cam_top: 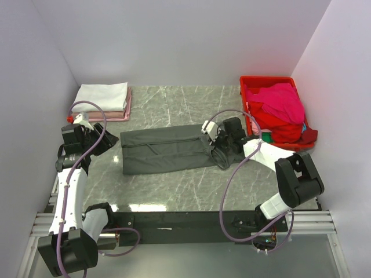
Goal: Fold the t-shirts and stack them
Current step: Fold the tshirt
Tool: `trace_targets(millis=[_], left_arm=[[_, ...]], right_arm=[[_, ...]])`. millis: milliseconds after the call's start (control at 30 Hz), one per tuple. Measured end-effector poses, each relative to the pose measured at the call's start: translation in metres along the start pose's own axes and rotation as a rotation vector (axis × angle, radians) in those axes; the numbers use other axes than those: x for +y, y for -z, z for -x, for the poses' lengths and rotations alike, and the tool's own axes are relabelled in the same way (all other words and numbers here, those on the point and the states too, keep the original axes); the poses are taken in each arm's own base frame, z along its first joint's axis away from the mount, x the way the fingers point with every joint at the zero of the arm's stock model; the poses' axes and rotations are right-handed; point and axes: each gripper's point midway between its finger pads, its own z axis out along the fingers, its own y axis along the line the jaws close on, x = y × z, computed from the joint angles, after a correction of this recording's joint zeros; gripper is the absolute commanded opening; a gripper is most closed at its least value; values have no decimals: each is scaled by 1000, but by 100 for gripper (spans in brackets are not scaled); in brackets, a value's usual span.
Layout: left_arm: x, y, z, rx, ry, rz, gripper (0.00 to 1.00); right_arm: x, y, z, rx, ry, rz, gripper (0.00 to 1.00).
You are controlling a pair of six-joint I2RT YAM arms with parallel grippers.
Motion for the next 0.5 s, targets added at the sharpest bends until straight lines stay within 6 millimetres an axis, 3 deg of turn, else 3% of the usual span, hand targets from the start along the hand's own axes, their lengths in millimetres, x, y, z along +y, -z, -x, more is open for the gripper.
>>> trace_targets(millis=[133,300,500], left_arm=[[0,0,0,0,0,0,57],[0,0,0,0,0,0,57],[0,0,0,1,0,1,57]], right_arm=[[0,-3,1,0,-20,22,25],[8,-2,5,-10,-11,74,35],[17,-2,-1,3,11,122,36]])
